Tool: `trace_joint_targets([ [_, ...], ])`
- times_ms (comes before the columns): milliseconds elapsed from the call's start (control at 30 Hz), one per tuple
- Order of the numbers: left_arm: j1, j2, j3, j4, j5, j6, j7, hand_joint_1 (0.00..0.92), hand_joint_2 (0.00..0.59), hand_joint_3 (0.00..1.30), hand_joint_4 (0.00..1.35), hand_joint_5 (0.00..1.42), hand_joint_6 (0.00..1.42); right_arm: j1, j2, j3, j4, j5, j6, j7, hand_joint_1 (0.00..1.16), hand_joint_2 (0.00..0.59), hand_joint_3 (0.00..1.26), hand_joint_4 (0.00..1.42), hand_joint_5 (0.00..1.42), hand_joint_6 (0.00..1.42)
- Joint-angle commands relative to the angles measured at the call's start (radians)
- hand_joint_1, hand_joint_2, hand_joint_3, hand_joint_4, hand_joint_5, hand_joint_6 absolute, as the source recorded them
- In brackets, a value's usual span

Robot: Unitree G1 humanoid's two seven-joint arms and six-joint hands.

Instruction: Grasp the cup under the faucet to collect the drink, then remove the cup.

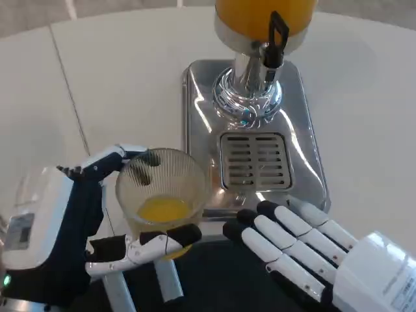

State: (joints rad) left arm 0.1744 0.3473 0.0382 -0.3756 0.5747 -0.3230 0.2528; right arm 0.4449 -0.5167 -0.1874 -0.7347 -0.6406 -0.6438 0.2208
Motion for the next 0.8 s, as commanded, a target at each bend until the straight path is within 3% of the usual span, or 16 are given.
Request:
trace_joint_targets([
  [33, 0.024, -0.020, 0.011, -0.032, -0.012, -0.036, 0.001, 0.642, 0.000, 1.07, 1.19, 1.42, 1.42, -0.009, 0.019, 0.003, 0.014, 0.002, 0.016, 0.000, 0.15, 0.532, 0.00, 0.00, 0.00, 0.00],
  [233, 0.027, -0.034, 0.011, -0.028, -0.013, -0.042, -0.001, 0.637, 0.000, 1.07, 1.18, 1.42, 1.42, -0.034, 0.052, 0.046, -0.023, -0.019, 0.060, 0.025, 0.14, 0.533, 0.00, 0.00, 0.00, 0.00],
  [800, 0.019, -0.050, 0.002, -0.016, -0.007, -0.058, -0.001, 0.635, 0.000, 1.07, 1.18, 1.42, 1.42, 0.012, 0.110, 0.065, -0.075, -0.063, 0.107, 0.032, 0.13, 0.533, 0.00, 0.00, 0.00, 0.00],
])
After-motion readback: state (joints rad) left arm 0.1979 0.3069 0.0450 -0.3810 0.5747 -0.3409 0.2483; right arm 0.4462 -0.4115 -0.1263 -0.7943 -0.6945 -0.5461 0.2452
